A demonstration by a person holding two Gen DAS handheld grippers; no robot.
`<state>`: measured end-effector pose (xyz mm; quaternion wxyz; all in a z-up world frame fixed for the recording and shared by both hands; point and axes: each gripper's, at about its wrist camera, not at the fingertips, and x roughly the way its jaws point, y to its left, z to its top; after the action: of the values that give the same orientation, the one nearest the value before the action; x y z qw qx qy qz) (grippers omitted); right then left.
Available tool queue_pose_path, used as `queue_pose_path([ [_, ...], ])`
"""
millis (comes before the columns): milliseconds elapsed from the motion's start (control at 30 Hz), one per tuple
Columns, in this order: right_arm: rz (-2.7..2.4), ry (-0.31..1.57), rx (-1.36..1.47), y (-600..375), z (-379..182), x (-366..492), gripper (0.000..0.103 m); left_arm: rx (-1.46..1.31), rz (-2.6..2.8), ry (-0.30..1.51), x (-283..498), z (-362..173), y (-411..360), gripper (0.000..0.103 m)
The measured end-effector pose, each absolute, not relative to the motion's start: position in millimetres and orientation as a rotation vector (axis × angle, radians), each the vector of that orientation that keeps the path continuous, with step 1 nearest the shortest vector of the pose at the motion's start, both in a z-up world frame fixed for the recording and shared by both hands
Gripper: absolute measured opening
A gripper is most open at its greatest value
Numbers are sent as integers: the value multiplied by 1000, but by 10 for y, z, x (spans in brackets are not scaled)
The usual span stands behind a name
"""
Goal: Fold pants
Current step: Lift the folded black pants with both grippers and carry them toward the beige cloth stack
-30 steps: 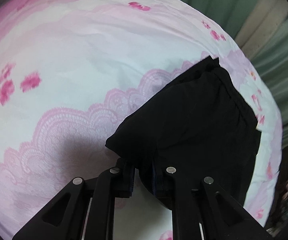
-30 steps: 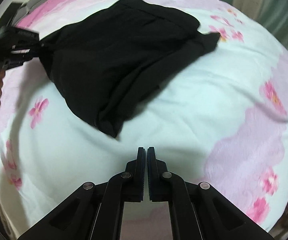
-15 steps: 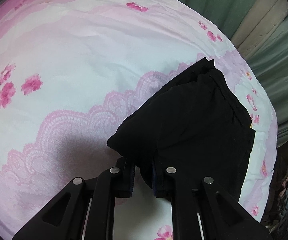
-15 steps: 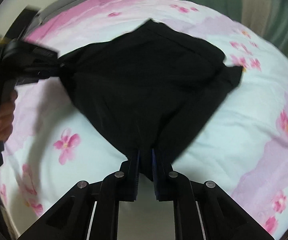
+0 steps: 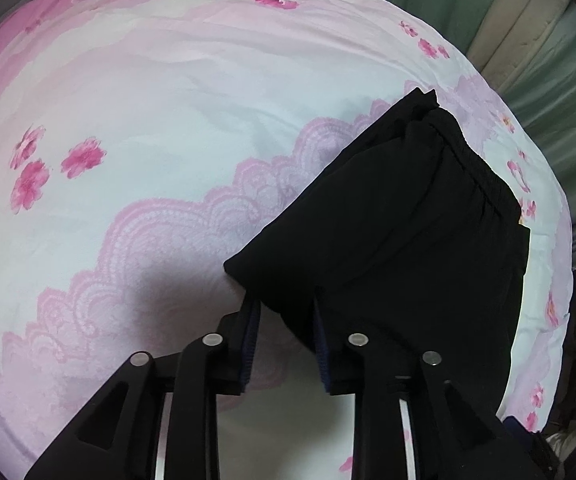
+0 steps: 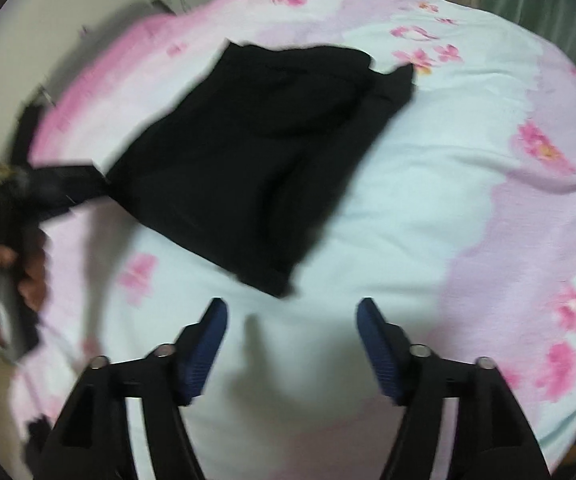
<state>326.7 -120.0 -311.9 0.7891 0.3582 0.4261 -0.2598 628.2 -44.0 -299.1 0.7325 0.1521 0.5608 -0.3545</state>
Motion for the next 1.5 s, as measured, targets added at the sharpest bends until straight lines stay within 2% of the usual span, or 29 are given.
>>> queue_pose_path([
  [67,-550,879,830,-1180,-3161,3328,79,332,-777,1238,6293,-3006,-399,33],
  [233,-520,813,1061,-1094,-3481,3506,80,293,-780,1273,6331,-3084,-316,33],
  [333,-536,753,1085,-1020,-3514,3551,88,292,-784,1271,6320,-3094,-305,33],
  [500,-522,685,1142,-1152,-3533,3741,88,256,-815,1288,6311,-3073,-299,33],
  [600,-584,654,1225,-1319,-3568,3750,88,151,-840,1339,6368,-3124,-339,42],
  [800,-661,626,1246,-1521,-3546,3795,87,-41,-818,1434,6549,-3383,-446,43],
  [867,-674,631,1237,-1560,-3559,3797,83,-125,-806,1466,6599,-3479,-477,43],
  [900,-680,640,1227,-1582,-3569,3825,78,-154,-801,1475,6613,-3502,-482,42],
  [933,-686,650,1217,-1593,-3580,3816,70,-176,-795,1482,6623,-3518,-496,37],
  [967,-690,661,1205,-1605,-3588,3802,65,-172,-792,1485,6621,-3518,-517,26],
  [1033,-697,702,1173,-1632,-3604,3818,43,-134,-793,1480,6584,-3484,-573,16],
  [1133,-664,759,1105,-1612,-3552,3842,25,-28,-799,1407,6453,-3270,-632,13],
  [1233,-642,780,1033,-1594,-3363,3833,19,34,-822,1347,6304,-3004,-609,13],
  [1500,-538,786,898,-1477,-2611,3497,18,167,-795,1235,5696,-2163,-268,13],
])
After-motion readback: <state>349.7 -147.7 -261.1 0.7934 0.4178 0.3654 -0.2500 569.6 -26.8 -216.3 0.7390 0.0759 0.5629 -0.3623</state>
